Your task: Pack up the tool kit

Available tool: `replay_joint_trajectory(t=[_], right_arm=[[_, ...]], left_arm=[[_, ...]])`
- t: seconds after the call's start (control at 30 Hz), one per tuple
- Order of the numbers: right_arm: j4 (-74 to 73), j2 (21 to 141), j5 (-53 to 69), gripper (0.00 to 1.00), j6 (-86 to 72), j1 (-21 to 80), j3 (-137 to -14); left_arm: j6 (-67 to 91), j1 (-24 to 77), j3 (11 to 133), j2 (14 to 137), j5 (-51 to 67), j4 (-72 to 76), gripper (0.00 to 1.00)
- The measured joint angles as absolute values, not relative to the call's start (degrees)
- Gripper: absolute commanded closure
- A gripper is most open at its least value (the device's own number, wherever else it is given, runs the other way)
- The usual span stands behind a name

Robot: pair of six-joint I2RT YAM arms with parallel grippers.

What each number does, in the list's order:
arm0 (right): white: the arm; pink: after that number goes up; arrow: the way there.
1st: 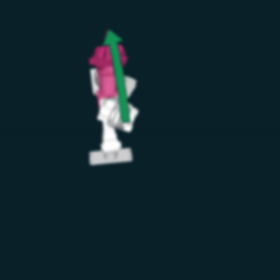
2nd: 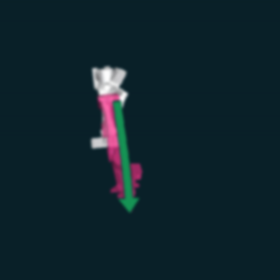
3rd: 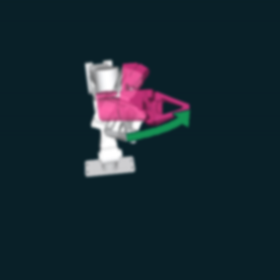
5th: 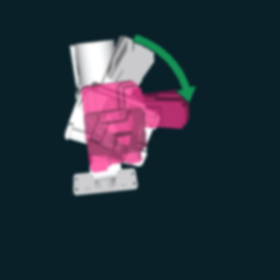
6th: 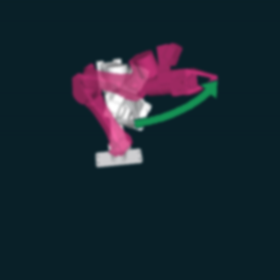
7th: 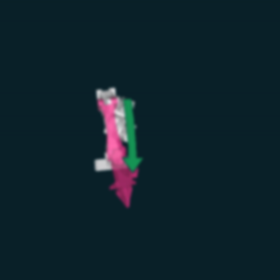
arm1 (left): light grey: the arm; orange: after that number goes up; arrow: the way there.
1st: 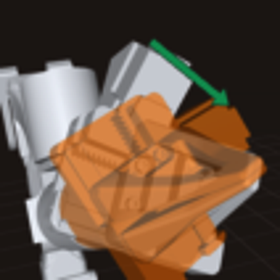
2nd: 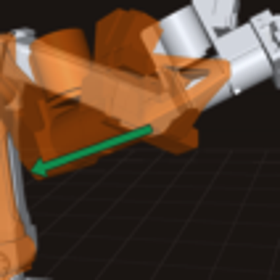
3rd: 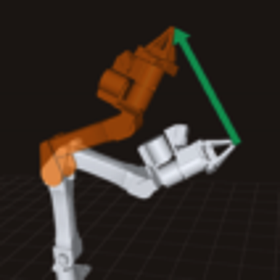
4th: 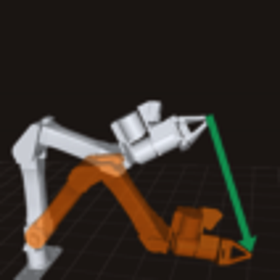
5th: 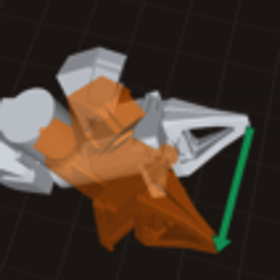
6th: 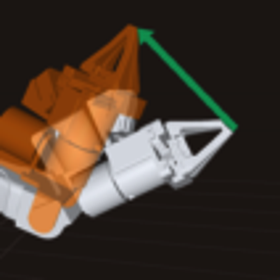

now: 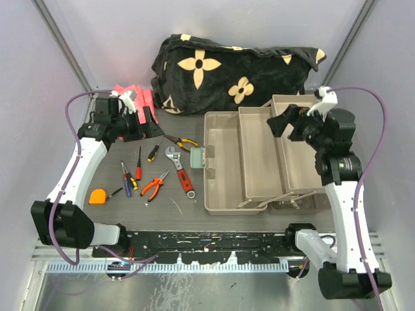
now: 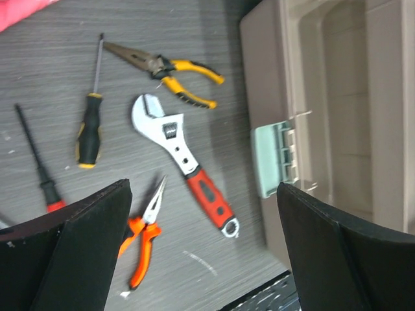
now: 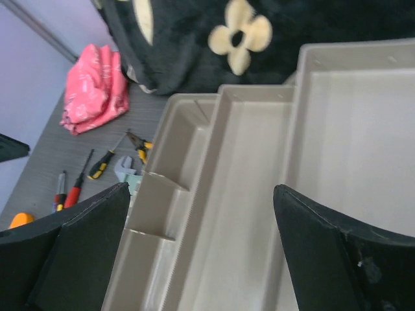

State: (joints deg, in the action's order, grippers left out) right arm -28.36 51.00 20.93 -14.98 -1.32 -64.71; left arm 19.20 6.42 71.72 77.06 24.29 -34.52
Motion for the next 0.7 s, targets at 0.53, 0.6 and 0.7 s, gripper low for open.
replay_joint_trajectory(t=[0.53,0.6,0.7], right_arm=[[-26.39,87.09,7.29,0.0,-13.32,31.2,-94.45],[-26.44,85.91,4.93,0.0,-13.19,31.7,-91.88],[-27.11,82.3,0.4,0.0,-12.67,31.07,-86.65]], left_arm=[[19.0,9.89,64.47,72.88,18.41,-38.85,0.08],[22.72,12.43,61.65,72.77,16.21,-36.56,0.08],[28.34,16.51,60.84,75.33,11.79,-32.82,0.08]])
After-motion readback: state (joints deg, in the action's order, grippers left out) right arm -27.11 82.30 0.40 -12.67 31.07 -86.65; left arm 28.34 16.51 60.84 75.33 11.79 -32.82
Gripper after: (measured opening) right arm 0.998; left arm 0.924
